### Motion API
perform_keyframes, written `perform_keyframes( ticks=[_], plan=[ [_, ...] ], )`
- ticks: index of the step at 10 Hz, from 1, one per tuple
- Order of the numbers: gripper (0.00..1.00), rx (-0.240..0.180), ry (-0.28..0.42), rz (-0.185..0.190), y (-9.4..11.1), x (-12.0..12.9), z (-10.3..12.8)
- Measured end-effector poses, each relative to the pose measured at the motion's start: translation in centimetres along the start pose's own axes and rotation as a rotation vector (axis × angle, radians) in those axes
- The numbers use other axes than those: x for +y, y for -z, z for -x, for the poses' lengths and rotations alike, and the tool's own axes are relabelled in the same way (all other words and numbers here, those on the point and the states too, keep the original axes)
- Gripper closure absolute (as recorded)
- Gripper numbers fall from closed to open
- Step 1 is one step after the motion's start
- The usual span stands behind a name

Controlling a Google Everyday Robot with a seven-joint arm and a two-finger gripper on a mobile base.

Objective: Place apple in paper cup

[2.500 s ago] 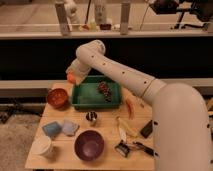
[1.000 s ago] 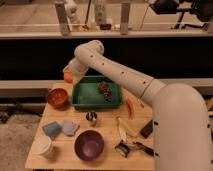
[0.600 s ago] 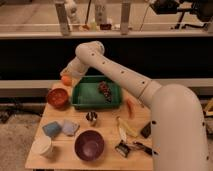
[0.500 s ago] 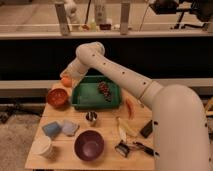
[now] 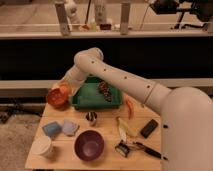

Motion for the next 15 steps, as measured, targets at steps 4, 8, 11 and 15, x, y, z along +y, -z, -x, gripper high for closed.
perform_keyframes(
  ticks=[4,8,11,15],
  plan=[
    [1.00,-0.050,0.124,0.041,-2.1,1.9,7.5],
    [1.00,-0.128,0.244,0.059,-4.3,2.0,15.3],
    [1.00,-0.189,0.315,0.083,-5.5,2.9,19.6],
    [1.00,-0.261,0.425,0.151,-6.8,2.6,23.7]
  ],
)
